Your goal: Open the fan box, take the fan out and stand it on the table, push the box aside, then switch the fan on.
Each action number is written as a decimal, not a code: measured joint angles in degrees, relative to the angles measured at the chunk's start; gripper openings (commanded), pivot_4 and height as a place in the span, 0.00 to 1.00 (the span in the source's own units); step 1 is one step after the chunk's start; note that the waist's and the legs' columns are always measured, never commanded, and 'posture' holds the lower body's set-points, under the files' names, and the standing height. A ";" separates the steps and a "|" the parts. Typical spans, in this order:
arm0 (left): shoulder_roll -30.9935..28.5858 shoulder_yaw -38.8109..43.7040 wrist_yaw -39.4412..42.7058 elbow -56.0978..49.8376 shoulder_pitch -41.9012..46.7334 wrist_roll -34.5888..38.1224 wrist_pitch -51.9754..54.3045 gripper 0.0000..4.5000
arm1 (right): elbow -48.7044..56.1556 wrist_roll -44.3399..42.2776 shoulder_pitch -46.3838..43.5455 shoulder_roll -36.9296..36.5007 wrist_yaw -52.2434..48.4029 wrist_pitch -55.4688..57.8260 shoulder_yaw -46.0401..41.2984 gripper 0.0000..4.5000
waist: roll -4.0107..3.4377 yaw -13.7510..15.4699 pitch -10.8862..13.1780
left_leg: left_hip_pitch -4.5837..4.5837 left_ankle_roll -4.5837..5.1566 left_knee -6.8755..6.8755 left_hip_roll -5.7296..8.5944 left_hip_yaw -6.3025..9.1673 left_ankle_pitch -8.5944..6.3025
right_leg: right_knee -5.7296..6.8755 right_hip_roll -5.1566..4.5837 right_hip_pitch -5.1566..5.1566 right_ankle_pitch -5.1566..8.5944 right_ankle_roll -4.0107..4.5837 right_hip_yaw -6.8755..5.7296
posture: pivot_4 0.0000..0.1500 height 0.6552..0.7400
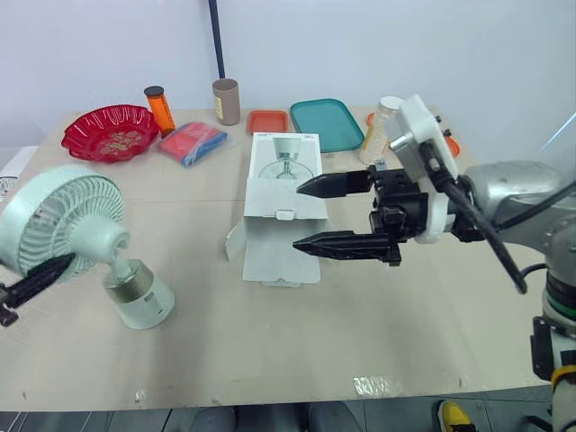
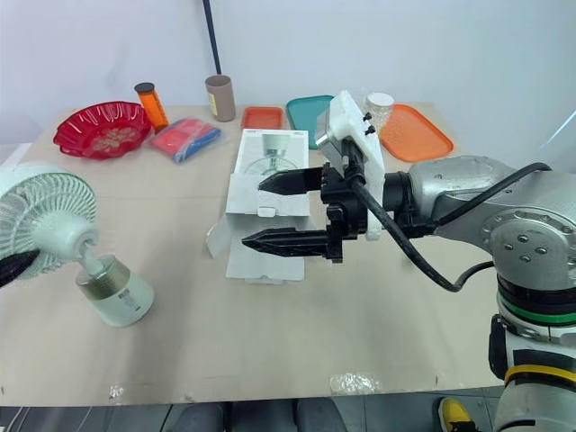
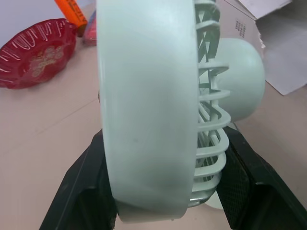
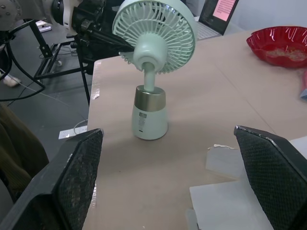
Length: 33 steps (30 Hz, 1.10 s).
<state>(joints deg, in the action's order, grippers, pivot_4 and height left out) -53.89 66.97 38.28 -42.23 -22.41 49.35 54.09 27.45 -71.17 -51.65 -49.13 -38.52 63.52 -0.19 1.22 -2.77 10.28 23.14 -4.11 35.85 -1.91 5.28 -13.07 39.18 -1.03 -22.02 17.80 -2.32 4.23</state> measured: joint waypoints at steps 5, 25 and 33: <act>-2.01 -5.59 -2.63 4.99 6.44 -3.16 -1.01 0.59 | -0.10 1.52 -0.11 0.99 0.25 0.00 0.03 1.00 | 0.01 0.03 0.01 | 0.01 -0.01 -0.04 0.03 -0.01 0.00 | 0.01 -0.03 -0.04 0.01 -0.01 0.01 | 1.00 1.00; 3.07 -20.92 -16.62 5.18 21.51 -7.51 -2.87 0.59 | 1.61 6.86 -0.67 4.59 2.36 -0.05 1.07 1.00 | 0.19 0.00 -0.02 | 0.11 -0.01 -0.03 0.03 0.00 0.00 | 0.02 -0.05 -0.11 0.00 -0.01 0.01 | 1.00 1.00; 5.91 -17.44 -17.00 0.24 17.55 -5.48 -2.18 0.44 | 1.64 8.52 -0.61 4.63 1.13 -0.05 1.08 1.00 | 0.18 0.04 -0.03 | 0.06 -0.01 0.05 0.03 -0.01 -0.01 | 0.06 -0.06 -0.06 -0.01 0.00 -0.01 | 1.00 1.00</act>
<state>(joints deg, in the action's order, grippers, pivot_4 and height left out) -47.97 49.53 21.29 -41.99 -4.86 43.87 51.91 29.09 -62.65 -52.25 -44.50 -37.39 63.47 0.89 1.40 -2.73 10.26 23.20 -4.12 35.90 -1.88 5.26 -13.07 39.24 -1.09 -22.08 17.80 -2.32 4.22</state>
